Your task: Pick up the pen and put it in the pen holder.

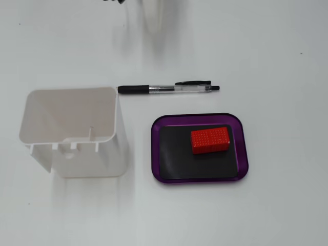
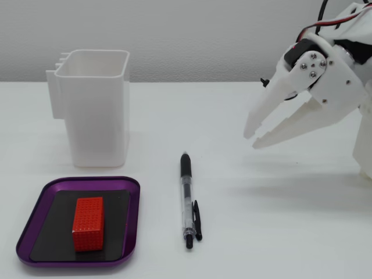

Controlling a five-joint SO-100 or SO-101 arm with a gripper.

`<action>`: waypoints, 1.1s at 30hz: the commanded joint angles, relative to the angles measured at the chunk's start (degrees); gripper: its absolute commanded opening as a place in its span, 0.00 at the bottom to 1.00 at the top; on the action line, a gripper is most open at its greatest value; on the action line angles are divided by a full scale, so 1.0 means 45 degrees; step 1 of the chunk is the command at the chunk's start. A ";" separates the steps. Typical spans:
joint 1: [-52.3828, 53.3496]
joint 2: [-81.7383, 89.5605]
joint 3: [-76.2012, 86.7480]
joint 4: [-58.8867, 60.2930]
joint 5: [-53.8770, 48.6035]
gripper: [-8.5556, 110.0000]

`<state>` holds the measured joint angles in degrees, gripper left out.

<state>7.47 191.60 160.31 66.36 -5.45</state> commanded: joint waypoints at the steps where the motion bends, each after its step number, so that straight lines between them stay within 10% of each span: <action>1: -0.0039 0.0176 -0.0918 -0.0254 -0.1602 0.12; 19: -0.1992 -1.7500 -0.9863 -0.0996 0.0977 0.19; 33: -0.2266 -2.1699 -1.1699 -0.2793 0.0840 0.25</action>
<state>-2.72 94.13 109.51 56.69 -0.97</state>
